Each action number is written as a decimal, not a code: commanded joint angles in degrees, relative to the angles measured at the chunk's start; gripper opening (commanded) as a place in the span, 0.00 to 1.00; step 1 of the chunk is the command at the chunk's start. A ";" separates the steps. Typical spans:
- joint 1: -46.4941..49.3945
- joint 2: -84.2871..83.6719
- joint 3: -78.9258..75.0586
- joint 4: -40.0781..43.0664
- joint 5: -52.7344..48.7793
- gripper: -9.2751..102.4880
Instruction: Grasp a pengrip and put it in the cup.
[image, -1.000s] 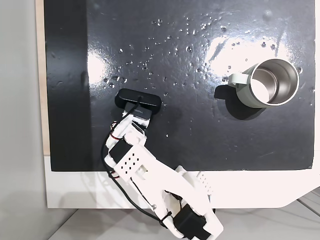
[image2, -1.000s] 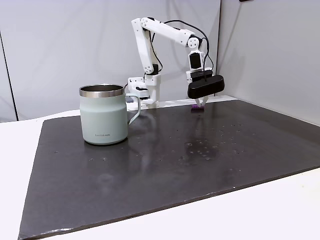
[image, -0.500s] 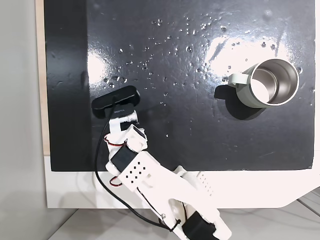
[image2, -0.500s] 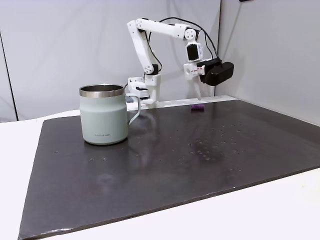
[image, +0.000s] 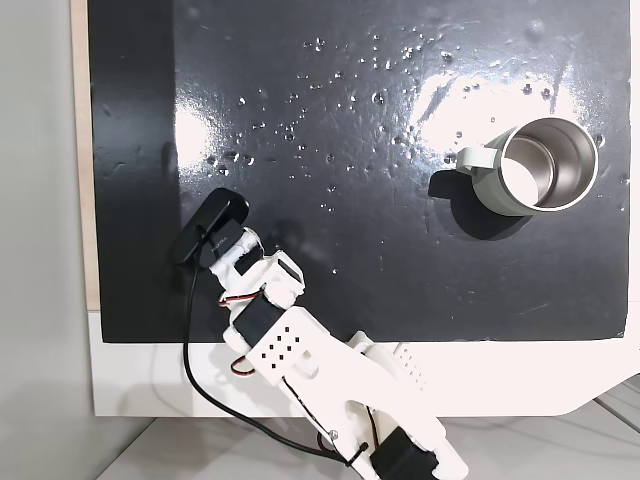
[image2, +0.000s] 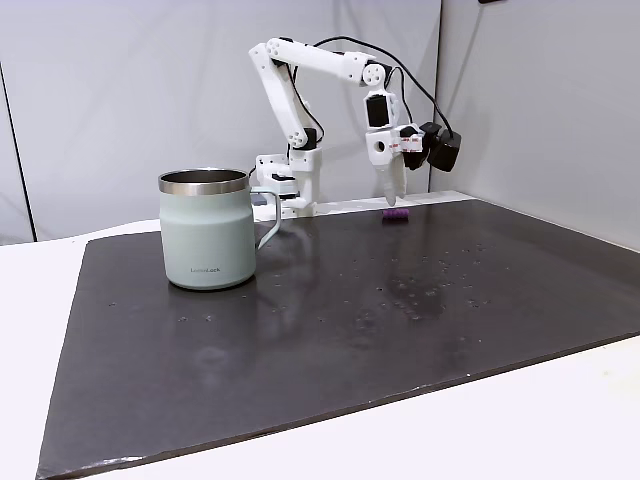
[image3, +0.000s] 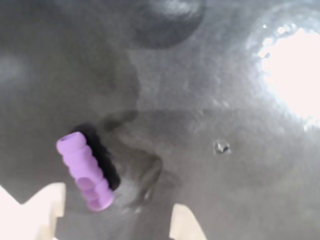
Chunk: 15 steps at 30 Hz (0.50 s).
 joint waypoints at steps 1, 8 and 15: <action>-0.70 3.60 3.78 -5.63 -4.57 0.33; -3.78 3.25 8.79 -15.12 -6.50 0.35; -5.80 -3.08 6.06 -18.37 -6.24 0.35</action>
